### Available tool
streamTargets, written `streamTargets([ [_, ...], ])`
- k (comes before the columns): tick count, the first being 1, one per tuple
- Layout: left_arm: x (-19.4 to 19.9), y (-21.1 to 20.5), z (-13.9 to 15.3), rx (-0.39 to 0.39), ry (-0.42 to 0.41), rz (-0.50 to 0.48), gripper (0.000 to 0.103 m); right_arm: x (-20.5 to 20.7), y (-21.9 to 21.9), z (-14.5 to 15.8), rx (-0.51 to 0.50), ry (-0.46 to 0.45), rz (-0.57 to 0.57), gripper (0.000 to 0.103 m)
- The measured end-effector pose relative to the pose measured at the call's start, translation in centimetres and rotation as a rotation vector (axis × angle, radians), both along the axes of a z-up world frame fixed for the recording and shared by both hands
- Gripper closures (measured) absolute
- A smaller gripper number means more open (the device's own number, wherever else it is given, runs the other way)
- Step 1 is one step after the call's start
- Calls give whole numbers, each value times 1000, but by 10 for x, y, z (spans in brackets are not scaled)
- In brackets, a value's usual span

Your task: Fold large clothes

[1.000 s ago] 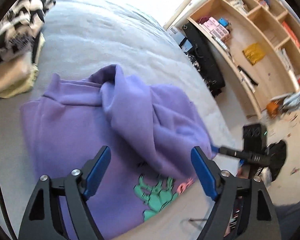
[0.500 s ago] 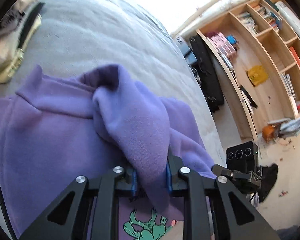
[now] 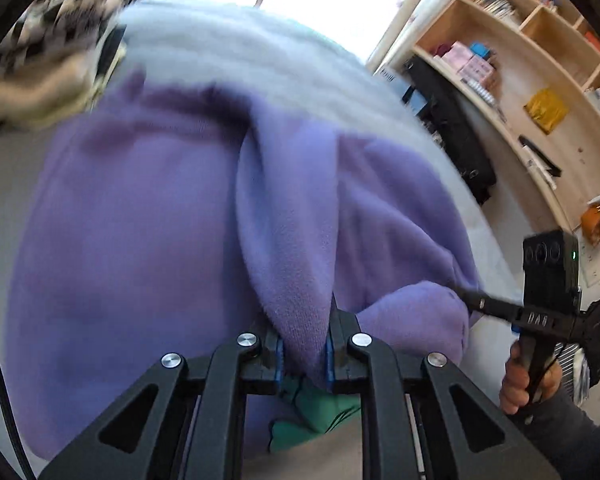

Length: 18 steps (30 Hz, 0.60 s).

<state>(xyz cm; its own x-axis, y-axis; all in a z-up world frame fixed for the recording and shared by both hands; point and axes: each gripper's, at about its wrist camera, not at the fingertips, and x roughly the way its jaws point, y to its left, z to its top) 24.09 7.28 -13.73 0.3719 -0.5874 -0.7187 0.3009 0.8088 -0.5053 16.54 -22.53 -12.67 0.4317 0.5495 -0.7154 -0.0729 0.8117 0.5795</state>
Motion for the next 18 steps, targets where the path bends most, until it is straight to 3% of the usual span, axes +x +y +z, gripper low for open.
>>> streamTargets([
  [2, -2, 5, -11, -27, 42, 18, 86, -13, -5, -17, 31, 30, -37, 90],
  [5, -1, 11, -11, -43, 66, 55, 74, -19, -1, -10, -2, 13, -65, 89],
  [7, -1, 13, -9, -36, 70, 65, 68, -19, 1, 1, -47, 13, -76, 76],
  [11, -4, 18, 12, 92, 2, 108, 47, -20, -1, 31, -173, -47, -111, 62],
  [15, -8, 14, 40, 179, -106, 146, 47, -10, -6, 52, -242, -106, -145, 59],
  [18, -7, 4, 58, 185, -179, 152, 48, 5, 2, 62, -310, -164, -162, 59],
])
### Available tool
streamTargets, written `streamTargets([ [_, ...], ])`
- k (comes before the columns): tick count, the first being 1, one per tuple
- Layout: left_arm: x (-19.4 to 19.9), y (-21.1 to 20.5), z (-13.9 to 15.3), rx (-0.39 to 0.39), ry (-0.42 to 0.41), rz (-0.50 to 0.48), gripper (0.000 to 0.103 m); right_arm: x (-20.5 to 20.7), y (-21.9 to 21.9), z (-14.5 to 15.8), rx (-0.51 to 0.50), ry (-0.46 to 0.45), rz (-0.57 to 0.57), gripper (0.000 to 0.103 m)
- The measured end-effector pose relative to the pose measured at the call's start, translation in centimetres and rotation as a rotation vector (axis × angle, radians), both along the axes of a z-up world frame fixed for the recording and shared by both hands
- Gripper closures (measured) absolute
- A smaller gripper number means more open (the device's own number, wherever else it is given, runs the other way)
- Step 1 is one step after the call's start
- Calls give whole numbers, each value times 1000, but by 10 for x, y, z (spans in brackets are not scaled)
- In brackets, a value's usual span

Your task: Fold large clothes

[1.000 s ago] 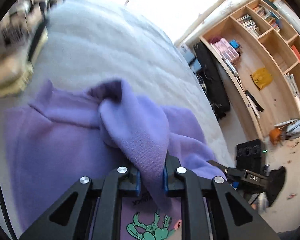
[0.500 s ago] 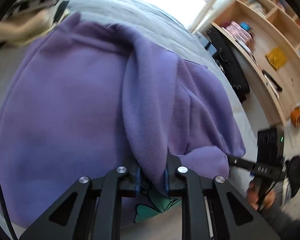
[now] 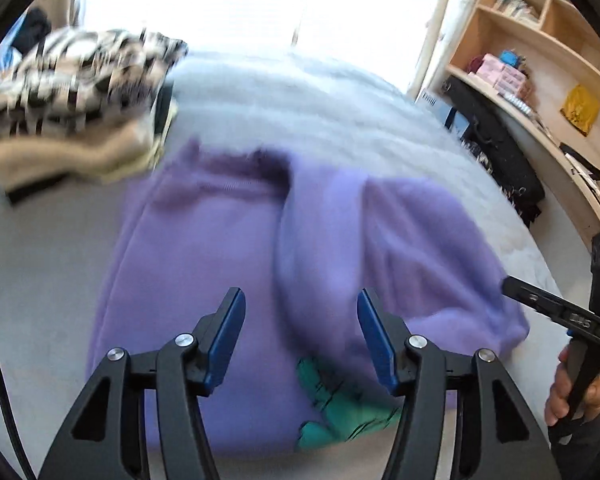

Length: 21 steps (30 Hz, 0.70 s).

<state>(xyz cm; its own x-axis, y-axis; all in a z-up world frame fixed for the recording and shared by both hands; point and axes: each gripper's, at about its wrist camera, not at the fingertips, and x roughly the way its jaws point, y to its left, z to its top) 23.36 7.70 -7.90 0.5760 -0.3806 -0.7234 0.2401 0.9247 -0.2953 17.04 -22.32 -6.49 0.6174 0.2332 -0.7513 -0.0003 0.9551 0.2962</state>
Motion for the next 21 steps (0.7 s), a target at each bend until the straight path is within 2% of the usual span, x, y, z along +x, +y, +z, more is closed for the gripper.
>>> streamTargets([
  [3, 3, -19, 20, -35, -74, -41, 56, 10, 11, 13, -3, -77, 2, 59],
  [5, 10, -38, 28, -80, -85, -76, 61, 14, 23, 20, -4, -130, 27, 59],
  [7, 14, -50, 23, -108, -65, -136, 64, 22, 39, 19, -10, -144, 73, 59],
  [9, 20, -64, 11, -95, -30, -165, 68, 35, 45, 6, -59, -121, 72, 60],
  [11, 29, -68, -15, -60, 56, -171, 72, 51, 41, -13, -113, -67, 35, 60],
  [12, 32, -68, -29, -29, 97, -159, 75, 58, 36, -24, -145, -38, 5, 64],
  [13, 35, -67, -40, 3, 116, -143, 77, 64, 25, -37, -179, 2, -31, 73],
  [15, 33, -63, -53, 9, 124, -149, 80, 68, 6, -52, -100, 41, -31, 73],
  [16, 32, -62, -54, -5, 120, -150, 80, 67, 2, -51, -74, 40, -29, 73],
  [19, 31, -61, -46, -5, 119, -136, 80, 58, 10, -34, -113, 33, -25, 72],
  [21, 28, -61, -37, -22, 118, -121, 80, 46, 18, -20, -96, 10, -6, 70],
])
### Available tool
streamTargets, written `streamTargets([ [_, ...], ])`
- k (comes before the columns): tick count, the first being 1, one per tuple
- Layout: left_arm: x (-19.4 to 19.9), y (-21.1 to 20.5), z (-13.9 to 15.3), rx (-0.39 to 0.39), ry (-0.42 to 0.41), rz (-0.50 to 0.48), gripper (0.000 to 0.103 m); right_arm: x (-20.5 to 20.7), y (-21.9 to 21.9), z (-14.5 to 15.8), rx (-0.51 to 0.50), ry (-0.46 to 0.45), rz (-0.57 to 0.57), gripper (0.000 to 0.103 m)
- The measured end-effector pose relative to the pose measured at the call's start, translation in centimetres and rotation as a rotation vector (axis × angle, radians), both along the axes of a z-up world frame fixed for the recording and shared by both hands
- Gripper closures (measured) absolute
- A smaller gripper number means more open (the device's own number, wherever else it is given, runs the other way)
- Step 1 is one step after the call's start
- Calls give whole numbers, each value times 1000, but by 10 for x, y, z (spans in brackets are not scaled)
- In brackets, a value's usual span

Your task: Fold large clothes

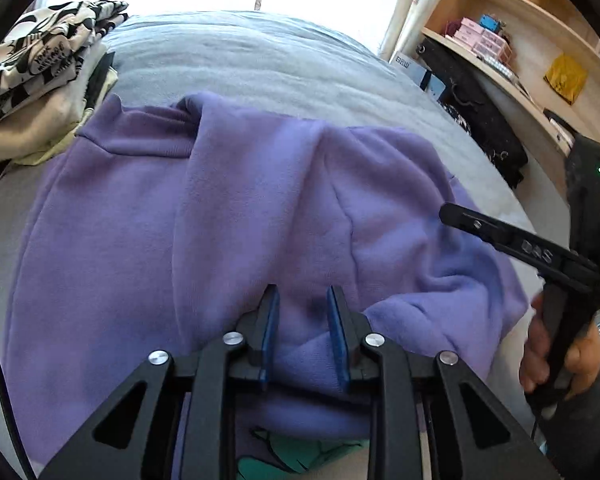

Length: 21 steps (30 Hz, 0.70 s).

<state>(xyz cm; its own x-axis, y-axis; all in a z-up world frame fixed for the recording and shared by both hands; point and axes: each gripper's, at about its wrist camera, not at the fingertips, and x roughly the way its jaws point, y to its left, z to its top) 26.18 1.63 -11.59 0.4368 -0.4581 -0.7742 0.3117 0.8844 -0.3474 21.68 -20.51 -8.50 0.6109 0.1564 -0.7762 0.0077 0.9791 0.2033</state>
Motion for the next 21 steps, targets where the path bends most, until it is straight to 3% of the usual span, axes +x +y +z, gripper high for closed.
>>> streamTargets([
  [4, -21, 12, 16, -30, -38, -1, 79, -31, 27, 18, 51, -16, 97, 70],
  [7, -39, 12, 25, -40, -56, -20, 79, -51, 46, 15, 53, 10, 160, 70],
  [10, -53, 7, 18, -44, -27, -47, 79, -68, 56, 7, 12, 26, 173, 70],
  [15, -63, 2, -9, 15, 22, -39, 78, -82, 59, -22, -84, 77, 156, 70],
  [21, -56, 7, -22, -26, 56, -9, 77, -80, 59, -36, -86, 70, 118, 71],
])
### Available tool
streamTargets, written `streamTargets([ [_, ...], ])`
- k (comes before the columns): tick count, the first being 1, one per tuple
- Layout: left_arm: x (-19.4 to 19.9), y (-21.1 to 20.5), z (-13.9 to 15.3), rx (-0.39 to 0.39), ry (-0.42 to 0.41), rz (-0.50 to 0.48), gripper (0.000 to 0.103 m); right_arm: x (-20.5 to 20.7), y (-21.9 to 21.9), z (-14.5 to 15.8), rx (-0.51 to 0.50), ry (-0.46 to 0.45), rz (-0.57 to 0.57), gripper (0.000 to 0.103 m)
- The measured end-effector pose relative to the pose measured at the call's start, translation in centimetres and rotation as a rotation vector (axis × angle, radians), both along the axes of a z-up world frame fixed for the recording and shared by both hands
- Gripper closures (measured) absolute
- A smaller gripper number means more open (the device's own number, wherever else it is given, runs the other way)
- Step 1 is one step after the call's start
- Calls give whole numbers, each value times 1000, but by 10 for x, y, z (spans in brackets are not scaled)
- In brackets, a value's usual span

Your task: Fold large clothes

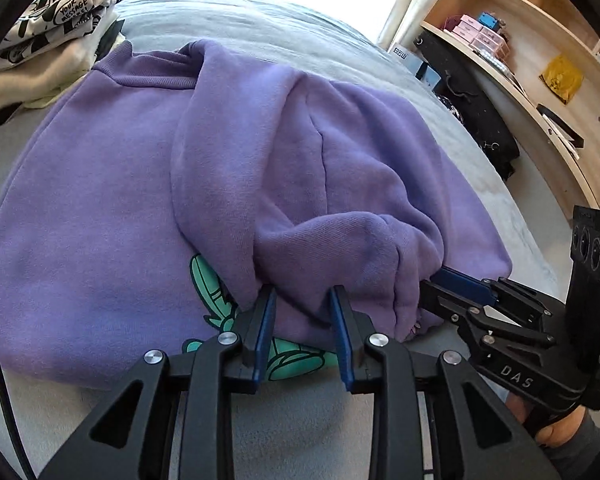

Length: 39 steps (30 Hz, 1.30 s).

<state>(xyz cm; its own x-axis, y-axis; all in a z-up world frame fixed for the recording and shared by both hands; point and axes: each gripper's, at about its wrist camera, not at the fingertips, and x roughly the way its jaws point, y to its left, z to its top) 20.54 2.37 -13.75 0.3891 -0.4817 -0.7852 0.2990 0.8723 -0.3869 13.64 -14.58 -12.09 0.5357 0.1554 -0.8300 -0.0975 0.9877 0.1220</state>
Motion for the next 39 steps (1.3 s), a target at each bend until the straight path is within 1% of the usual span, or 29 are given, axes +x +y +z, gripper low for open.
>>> streamTargets([
  [3, 0, -4, -1, 21, -13, 8, 77, 4, -1, -6, 10, 1, -21, 71],
  [6, 1, -7, -2, 26, -21, 24, 77, 10, -2, -10, 35, 0, -52, 71],
  [8, 2, -9, -4, 26, -19, 37, 77, 10, -1, -12, 32, -2, -60, 70],
  [12, 0, -10, -3, 33, -17, 47, 76, 7, 1, -6, 18, 1, -62, 70],
  [15, -2, -9, 4, 35, -2, 61, 74, 2, 0, 3, 33, 15, -62, 70],
  [17, -6, -6, 10, 35, 6, 75, 73, -4, -2, 11, 59, 23, -63, 70],
  [19, -12, -3, 18, 40, 11, 92, 70, -13, -1, 21, 67, 11, -60, 70],
  [20, -15, -1, 23, 54, 9, 99, 66, -18, 1, 27, 66, 3, -52, 70],
  [21, -20, 0, 29, 80, 1, 114, 54, -24, 3, 34, 62, -7, -42, 70],
  [22, -25, 3, 35, 109, -16, 133, 50, -30, 5, 41, 59, -17, -34, 70],
  [23, -32, 4, 42, 136, -36, 148, 47, -37, 7, 49, 58, -30, -23, 70],
  [25, -43, 9, 56, 160, -58, 157, 47, -49, 11, 64, 57, -48, -3, 70],
  [27, -54, 15, 69, 169, -58, 170, 47, -64, 15, 81, 56, -59, 22, 70],
  [30, -74, 29, 89, 160, -54, 181, 47, -80, 19, 100, 48, -53, 61, 70],
  [33, -89, 39, 105, 150, -53, 188, 46, -98, 19, 119, 65, -40, 108, 70],
  [36, -108, 50, 119, 156, -43, 194, 46, -118, 15, 138, 57, -29, 158, 70],
  [37, -111, 51, 121, 156, -41, 193, 45, -123, 14, 142, 55, -23, 175, 70],
  [39, -119, 53, 124, 153, -34, 197, 37, -130, 12, 151, 42, -32, 198, 68],
])
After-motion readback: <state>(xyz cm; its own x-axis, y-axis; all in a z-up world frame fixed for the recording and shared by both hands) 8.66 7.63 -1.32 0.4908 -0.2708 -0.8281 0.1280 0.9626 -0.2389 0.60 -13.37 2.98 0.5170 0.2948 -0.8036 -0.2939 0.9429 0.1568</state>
